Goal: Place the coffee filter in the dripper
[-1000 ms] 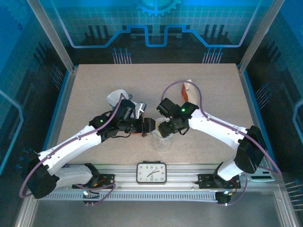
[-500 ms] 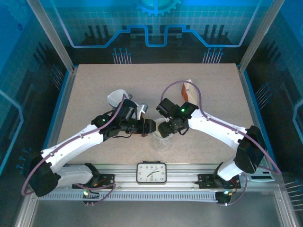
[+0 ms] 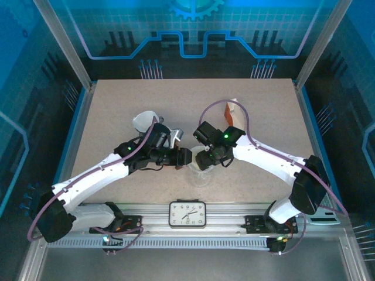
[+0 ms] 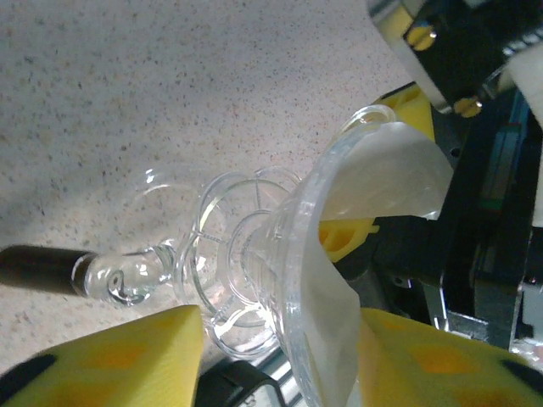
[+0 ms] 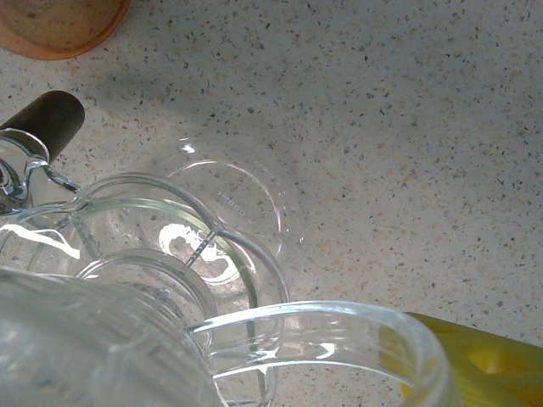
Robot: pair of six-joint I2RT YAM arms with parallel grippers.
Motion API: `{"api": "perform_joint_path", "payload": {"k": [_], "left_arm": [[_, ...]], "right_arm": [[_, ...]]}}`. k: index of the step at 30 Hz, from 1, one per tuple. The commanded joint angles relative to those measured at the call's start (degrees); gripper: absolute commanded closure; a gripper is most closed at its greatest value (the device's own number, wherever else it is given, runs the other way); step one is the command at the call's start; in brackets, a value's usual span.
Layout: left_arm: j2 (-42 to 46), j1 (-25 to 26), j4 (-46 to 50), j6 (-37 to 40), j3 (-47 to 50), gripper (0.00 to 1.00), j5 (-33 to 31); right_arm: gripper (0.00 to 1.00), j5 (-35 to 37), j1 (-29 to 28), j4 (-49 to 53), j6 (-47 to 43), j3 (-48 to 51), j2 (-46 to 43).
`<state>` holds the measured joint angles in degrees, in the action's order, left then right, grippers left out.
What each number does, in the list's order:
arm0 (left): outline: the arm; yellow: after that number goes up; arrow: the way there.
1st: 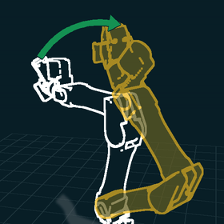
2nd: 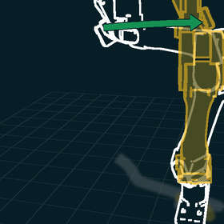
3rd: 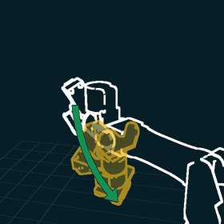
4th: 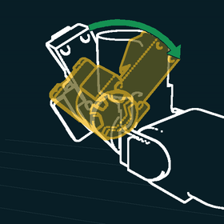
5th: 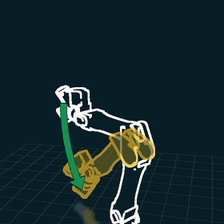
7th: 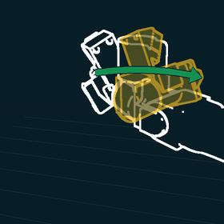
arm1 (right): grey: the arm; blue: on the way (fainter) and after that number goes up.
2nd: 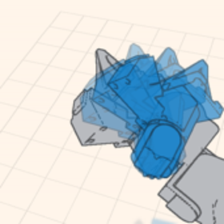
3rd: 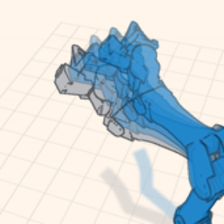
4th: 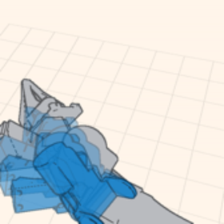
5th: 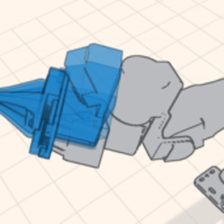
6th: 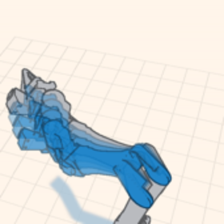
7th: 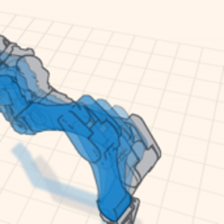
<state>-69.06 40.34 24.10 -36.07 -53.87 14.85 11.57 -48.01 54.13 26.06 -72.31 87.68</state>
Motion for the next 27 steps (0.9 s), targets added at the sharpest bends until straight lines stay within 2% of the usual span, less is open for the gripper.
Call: {"api": "perform_joint_path", "payload": {"k": [1,2,6,12,17,27], "left_arm": [[0.5,-0.3,0.1,0.1,-1.2,0.44,0.5],[0.4,-0.3,0.0,0.1,-1.4,0.45,0.5],[-0.1,-0.3,0.7,0.4,-1.8,0.62,0.3],[-0.1,-0.3,0.5,0.4,-1.4,0.73,0.6],[-0.1,-0.3,0.2,0.3,-1.2,0.75,0.8],[0.1,-0.3,0.2,0.1,-0.6,0.70,1.1]], "right_arm": [[0.29,1.1,-0.8,1.1,0.3,-0.3,1.3],[0.29,1.0,-0.8,1.0,0.3,-0.4,1.3],[0.29,1.0,-0.8,1.1,0.4,-0.3,1.2],[0.29,1.0,-0.8,0.9,0.5,-0.2,1.2],[0.29,0.9,-0.8,0.8,0.5,-0.3,1.3],[0.28,2.1,-0.8,-1.4,0.8,-1.5,-4.4]]}}
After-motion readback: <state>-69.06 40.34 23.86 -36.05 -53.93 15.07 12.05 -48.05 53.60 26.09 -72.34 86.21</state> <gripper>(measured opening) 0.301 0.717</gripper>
